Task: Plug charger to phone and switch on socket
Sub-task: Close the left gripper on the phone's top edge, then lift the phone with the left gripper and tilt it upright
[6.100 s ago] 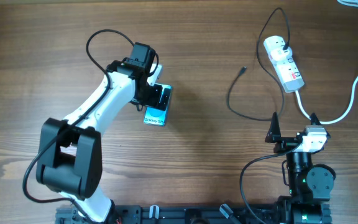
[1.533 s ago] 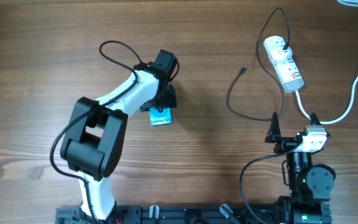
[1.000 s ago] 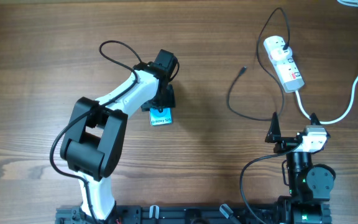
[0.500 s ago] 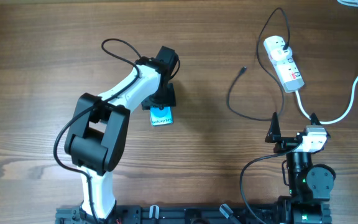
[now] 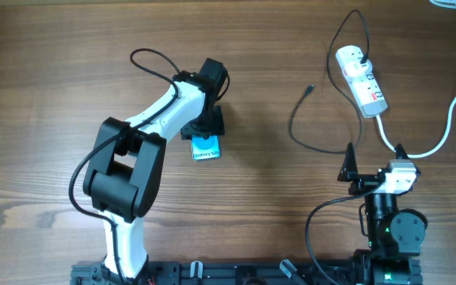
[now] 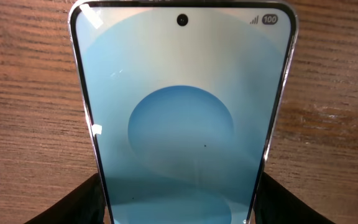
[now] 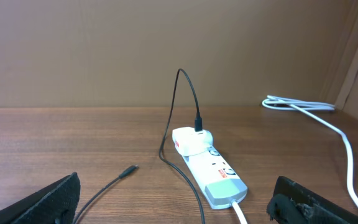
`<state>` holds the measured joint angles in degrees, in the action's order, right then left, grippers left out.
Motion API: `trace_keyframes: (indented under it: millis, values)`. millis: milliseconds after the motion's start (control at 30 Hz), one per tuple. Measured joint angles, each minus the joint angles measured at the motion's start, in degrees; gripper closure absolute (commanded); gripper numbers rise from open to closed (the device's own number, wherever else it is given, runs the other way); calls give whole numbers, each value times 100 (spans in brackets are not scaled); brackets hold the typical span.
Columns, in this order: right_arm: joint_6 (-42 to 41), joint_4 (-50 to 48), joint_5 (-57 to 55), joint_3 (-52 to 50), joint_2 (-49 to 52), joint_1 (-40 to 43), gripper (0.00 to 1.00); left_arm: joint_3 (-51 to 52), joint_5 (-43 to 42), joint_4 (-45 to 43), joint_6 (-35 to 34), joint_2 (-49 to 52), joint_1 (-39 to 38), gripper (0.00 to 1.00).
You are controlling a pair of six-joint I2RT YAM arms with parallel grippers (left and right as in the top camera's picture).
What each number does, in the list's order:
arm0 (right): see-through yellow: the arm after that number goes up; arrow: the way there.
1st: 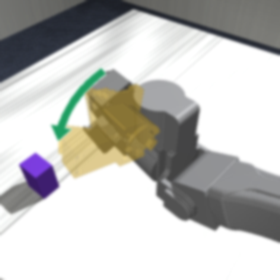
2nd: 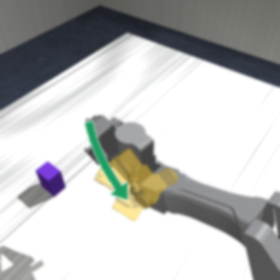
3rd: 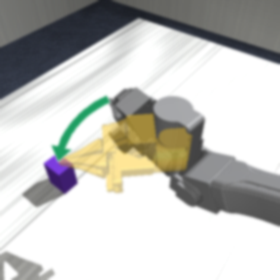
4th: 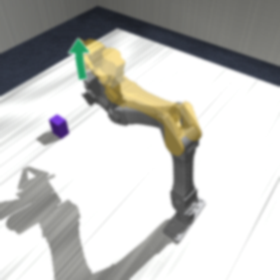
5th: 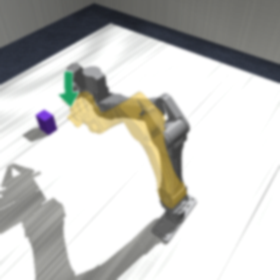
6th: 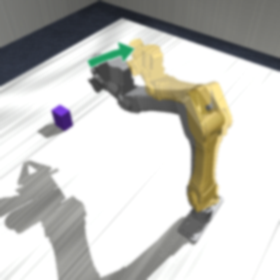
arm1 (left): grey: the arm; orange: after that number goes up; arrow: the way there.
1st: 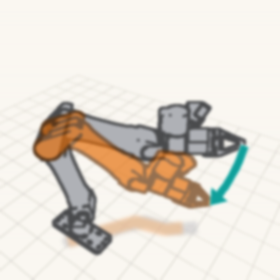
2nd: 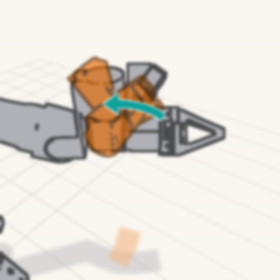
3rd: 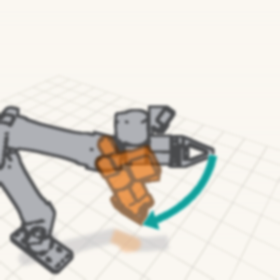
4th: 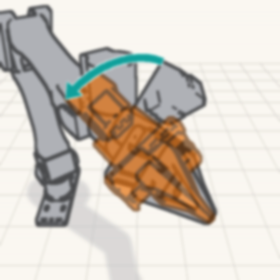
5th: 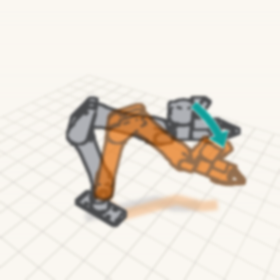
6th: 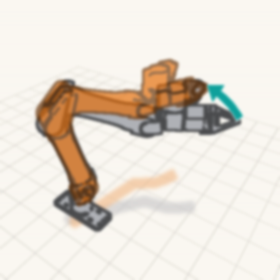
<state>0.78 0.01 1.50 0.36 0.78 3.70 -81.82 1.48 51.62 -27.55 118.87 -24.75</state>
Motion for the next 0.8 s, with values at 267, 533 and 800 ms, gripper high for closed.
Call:
trace_keyframes:
  millis: [267, 533, 800]
  values:
    - [0, 0, 0, 0, 0, 0, 0, 0, 17, 81, 0, -127, 0, 44]
    - [0, 0, 0, 0, 0, 0, 0, 0, 15, 140, -46, -634, 0, 48]
    - [2, 0, 0, 0, 0, 0, 0, 0, -243, 219, -280, -1220, 0, 48]
